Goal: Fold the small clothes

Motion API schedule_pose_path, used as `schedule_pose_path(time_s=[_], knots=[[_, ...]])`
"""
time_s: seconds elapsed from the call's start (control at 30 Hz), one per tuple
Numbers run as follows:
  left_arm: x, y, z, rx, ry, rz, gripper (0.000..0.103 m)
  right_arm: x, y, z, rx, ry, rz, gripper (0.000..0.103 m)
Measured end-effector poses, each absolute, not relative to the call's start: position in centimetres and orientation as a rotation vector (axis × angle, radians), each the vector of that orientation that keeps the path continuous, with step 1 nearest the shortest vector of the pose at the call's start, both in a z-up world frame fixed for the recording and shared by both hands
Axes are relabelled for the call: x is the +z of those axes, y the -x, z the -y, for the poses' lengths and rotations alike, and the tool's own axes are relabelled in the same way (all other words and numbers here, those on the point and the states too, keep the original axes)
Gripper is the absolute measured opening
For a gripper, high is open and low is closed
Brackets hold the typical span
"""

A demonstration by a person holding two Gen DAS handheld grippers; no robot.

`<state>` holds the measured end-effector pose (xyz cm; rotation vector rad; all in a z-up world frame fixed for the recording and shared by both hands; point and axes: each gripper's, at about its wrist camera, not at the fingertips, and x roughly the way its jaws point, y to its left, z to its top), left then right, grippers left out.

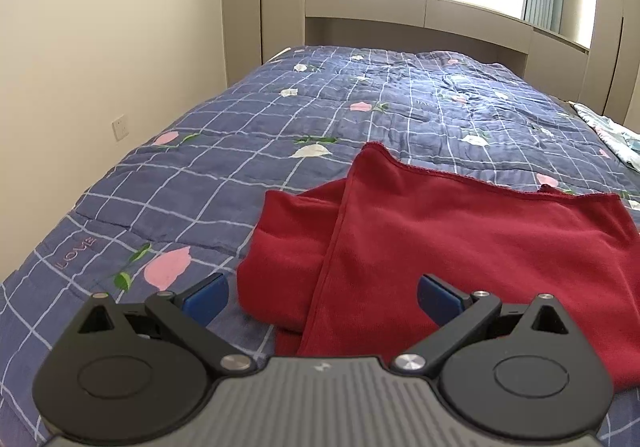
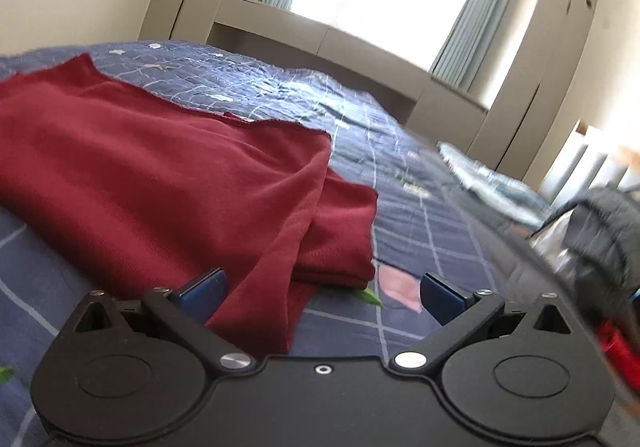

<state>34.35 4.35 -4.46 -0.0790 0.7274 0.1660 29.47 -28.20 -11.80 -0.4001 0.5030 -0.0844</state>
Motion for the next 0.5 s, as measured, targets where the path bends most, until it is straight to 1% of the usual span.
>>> schedule_pose_path(time_s=[0.17,0.27,0.5], knots=[[-5.1,-33.4,-5.0,0.187,0.101,-0.753,0.103,-12.1,-29.2,27.5,-0.105,0.459,-0.478,0.102],[-5.6,-32.1,-5.6,0.216,0.104,-0.737,0.103,-12.1,-29.2,27.5,-0.105,0.457,-0.478,0.102],[-7.7,-29.4,-7.7,0.259,0.198,-0.731,0.103,-12.1,-29.0,27.3,-0.110,0.465,-0.472,0.102]])
